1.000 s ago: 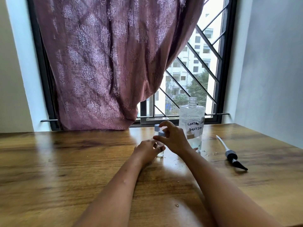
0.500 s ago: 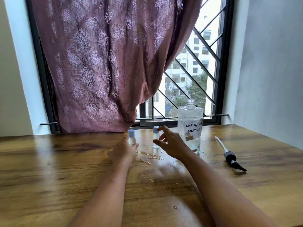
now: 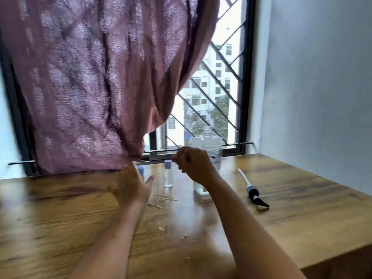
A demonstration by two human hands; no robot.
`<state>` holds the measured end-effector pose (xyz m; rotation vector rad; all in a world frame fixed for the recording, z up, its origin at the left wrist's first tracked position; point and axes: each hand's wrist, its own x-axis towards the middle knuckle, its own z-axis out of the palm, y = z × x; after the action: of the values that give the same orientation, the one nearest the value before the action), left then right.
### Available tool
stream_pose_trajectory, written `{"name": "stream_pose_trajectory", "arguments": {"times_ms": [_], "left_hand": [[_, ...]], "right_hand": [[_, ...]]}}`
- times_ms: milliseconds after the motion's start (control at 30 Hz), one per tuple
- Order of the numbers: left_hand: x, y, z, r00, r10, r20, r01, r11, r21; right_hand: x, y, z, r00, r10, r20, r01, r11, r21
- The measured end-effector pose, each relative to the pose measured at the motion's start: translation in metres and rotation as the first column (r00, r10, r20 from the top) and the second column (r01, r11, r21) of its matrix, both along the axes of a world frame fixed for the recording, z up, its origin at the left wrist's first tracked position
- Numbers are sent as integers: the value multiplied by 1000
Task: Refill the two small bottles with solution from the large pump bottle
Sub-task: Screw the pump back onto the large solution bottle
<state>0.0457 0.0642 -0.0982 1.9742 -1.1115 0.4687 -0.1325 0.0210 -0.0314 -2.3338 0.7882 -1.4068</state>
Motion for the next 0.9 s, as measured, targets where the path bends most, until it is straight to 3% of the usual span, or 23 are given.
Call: {"name": "stream_pose_trajectory", "arguments": {"times_ms": [167, 267, 333, 400, 500, 633, 700, 767, 833, 900], "left_hand": [[13, -6, -4, 997, -42, -65, 38, 998, -56], [8, -3, -2, 997, -30, -75, 26, 998, -51], [2, 1, 1, 998, -11, -66, 8, 999, -41], [-1, 2, 3, 999, -34, 15, 35, 997, -73], [-16, 5, 7, 991, -48, 122, 61, 992, -109], [-54, 9, 17, 980, -176, 88, 182, 981, -63], [-69, 3, 23, 962, -271, 10, 271, 962, 46], [-80, -7, 28, 938, -337, -85, 347, 923, 166], [-91, -16, 30, 900, -368, -234, 415, 888, 200], [-100, -25, 28, 833, -401, -381, 485, 861, 153]], "right_hand": [[-46, -5, 21, 978, -5, 206, -30, 986, 163], [-81, -13, 7, 960, -172, 219, 124, 969, 215], [-106, -17, -6, 894, -448, 23, 439, 883, 166], [-125, -22, -20, 739, -618, -267, 666, 730, 154], [-134, -29, -40, 648, -494, -580, 721, 643, 258], [-126, -31, -52, 563, -464, -684, 740, 651, 168], [-122, -27, -42, 634, -458, -623, 704, 675, 220], [-119, -20, -23, 791, -435, -430, 588, 733, 341], [-119, -10, 1, 942, -320, -100, 324, 794, 514], [-118, 4, 27, 946, -190, 264, -21, 775, 632]]}}
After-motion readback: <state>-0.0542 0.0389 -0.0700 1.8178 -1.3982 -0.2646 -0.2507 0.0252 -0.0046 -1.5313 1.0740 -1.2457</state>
